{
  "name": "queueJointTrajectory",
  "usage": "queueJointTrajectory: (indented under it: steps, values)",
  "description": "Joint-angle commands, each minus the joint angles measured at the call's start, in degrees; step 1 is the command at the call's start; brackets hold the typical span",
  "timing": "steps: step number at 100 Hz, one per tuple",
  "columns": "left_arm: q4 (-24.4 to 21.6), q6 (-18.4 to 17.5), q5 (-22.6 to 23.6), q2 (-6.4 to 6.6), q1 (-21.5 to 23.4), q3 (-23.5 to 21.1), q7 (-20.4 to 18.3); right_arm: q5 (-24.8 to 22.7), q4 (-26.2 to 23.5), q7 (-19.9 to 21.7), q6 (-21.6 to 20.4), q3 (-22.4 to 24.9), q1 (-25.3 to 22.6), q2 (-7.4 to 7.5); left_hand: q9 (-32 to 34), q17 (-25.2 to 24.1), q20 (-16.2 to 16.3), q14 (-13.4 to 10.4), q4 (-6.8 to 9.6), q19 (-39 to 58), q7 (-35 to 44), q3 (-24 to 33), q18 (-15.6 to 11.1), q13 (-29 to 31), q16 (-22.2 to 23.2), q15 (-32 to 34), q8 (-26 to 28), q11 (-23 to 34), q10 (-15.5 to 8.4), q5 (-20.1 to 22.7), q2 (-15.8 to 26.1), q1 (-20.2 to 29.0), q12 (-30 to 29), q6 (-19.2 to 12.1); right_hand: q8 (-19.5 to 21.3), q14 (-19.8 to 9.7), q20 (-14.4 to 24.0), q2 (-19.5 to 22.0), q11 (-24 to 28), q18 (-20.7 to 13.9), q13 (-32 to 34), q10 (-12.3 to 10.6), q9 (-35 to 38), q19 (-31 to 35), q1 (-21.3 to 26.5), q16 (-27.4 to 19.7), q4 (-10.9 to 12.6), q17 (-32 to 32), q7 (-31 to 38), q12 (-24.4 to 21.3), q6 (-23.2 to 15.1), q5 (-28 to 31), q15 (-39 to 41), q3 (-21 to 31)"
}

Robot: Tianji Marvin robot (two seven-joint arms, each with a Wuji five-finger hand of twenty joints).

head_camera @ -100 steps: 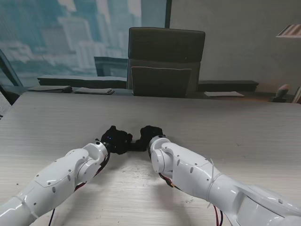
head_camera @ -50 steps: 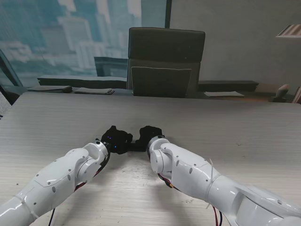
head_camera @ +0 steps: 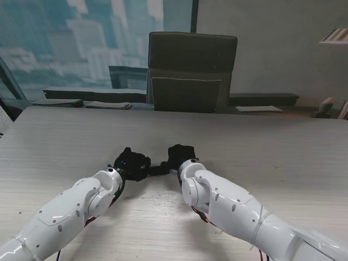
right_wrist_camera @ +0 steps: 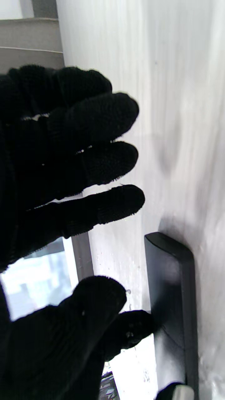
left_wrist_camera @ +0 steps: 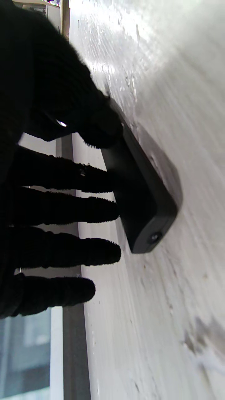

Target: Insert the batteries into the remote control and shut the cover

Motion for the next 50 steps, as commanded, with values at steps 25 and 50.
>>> queueJointTrajectory:
  steps: [25,50]
  values:
    - [-2.0,2.12,3.0,0.62,3.05,-3.42,-0.42,-8.13,-9.57,2.75,-2.98,6.85,-6.18,6.33,-6.37,-2.76,-0.37,0.13,1.68,-2.06,-5.58,0.14,0.41,-4.46,-1.25,-2.07,-0.14,-4.6,0.87,-3.79,1.07,-2.69,-2.31,1.0,-0.71,-1.04,-0.69,-1.95,0.01,-0.15,-1.66,1.32,-1.73,-1.47,-2.73,0.52,1.06,-2.18,-1.11,-0.31,0.07,-1.54,-0.97,-1.44]
    - [-4.72,2.42,4.79,0.55,5.58,-7.41,1.61,-15.11,-16.45,6.87,-8.55,13.68,-11.09,10.24,-8.81,-3.39,-0.71,0.27,1.55,-2.74,-9.21,-1.54,0.58,-5.98,-1.72,-3.01,-1.63,-6.91,1.89,-5.18,1.04,-3.6,-3.55,2.12,-0.79,-2.42,-2.14,-4.32,-1.86,-1.0,-6.87,0.25,-7.04,-4.86,-4.22,0.36,0.79,-5.73,-2.58,-0.56,-2.5,-4.69,-4.15,-1.97]
